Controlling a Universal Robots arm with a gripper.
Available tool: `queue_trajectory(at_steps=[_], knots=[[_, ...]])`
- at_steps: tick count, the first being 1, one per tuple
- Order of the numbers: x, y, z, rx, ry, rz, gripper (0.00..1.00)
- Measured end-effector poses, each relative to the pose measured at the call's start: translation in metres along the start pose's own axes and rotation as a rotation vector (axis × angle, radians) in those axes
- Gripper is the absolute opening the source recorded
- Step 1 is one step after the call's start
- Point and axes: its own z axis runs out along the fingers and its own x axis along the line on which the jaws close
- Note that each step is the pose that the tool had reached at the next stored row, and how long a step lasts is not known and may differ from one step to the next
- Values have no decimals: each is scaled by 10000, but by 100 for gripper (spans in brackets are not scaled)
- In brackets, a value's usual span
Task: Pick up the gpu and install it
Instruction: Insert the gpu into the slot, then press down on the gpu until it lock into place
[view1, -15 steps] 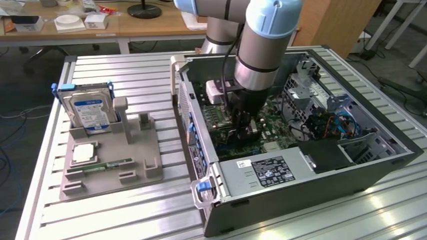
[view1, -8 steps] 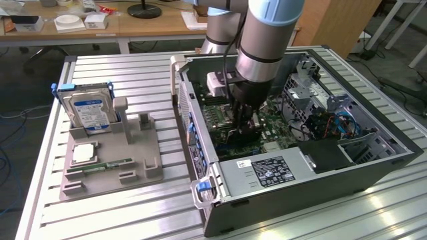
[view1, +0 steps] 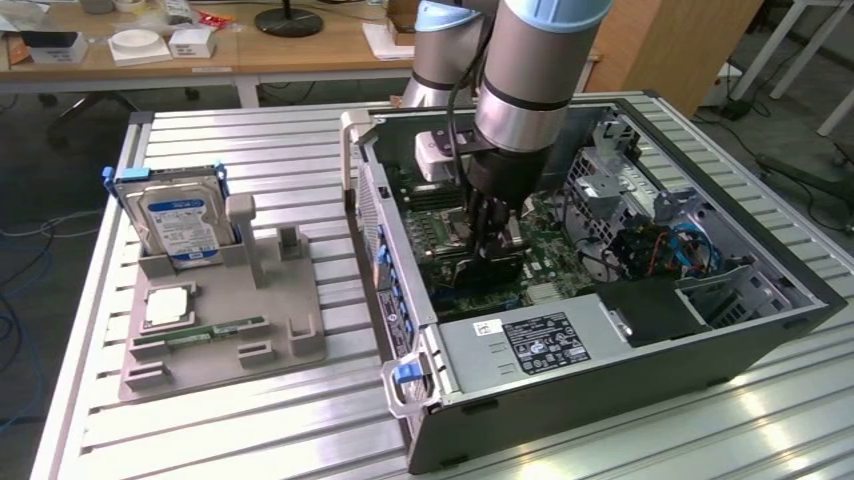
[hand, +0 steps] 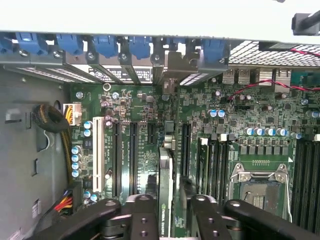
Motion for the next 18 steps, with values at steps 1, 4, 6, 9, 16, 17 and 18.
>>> queue_trajectory(at_steps=[1, 4, 6, 9, 16, 17, 18], knots=[[0, 0, 0, 0, 0, 0, 32], [0, 0, -1, -1, 1, 0, 14], [0, 0, -1, -1, 2, 0, 10], [0, 0, -1, -1, 1, 0, 10], [0, 0, -1, -1, 1, 0, 10], [0, 0, -1, -1, 1, 0, 10], [0, 0, -1, -1, 1, 0, 10]])
